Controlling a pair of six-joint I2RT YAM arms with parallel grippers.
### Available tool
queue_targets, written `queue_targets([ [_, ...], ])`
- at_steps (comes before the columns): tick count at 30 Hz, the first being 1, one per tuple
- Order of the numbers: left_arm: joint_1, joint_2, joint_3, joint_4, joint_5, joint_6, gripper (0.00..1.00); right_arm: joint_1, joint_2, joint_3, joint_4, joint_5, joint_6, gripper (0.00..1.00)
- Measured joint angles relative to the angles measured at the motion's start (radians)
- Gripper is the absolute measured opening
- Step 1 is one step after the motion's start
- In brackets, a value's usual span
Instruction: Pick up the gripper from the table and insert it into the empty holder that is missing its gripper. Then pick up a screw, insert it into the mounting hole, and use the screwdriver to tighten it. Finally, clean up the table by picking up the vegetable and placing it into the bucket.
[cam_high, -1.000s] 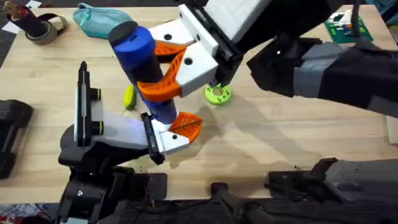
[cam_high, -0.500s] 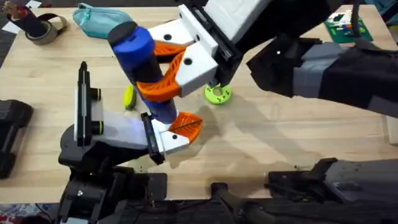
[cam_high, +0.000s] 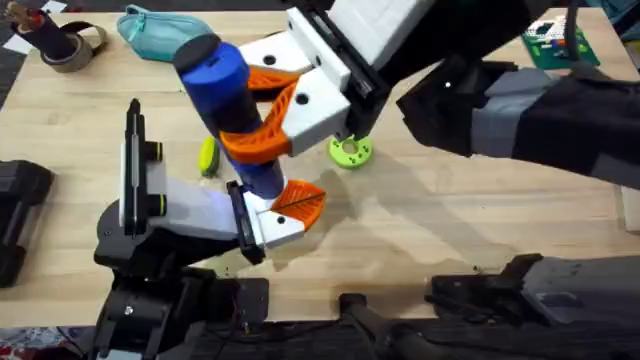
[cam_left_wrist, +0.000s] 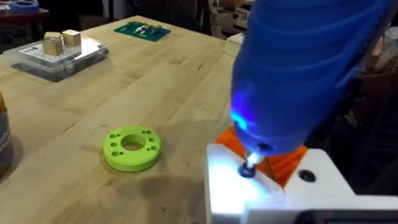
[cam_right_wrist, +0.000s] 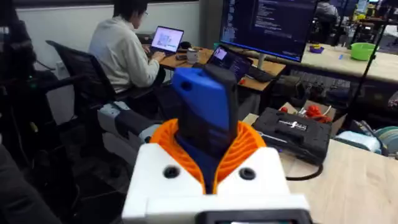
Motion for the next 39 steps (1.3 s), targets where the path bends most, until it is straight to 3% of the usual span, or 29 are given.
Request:
queue_targets([
  [39, 0.0, 0.005, 0.0, -0.003, 0.015, -0.012, 0.015, -0.002, -0.012, -0.018, -0.029, 0.006, -0.003, 0.042],
])
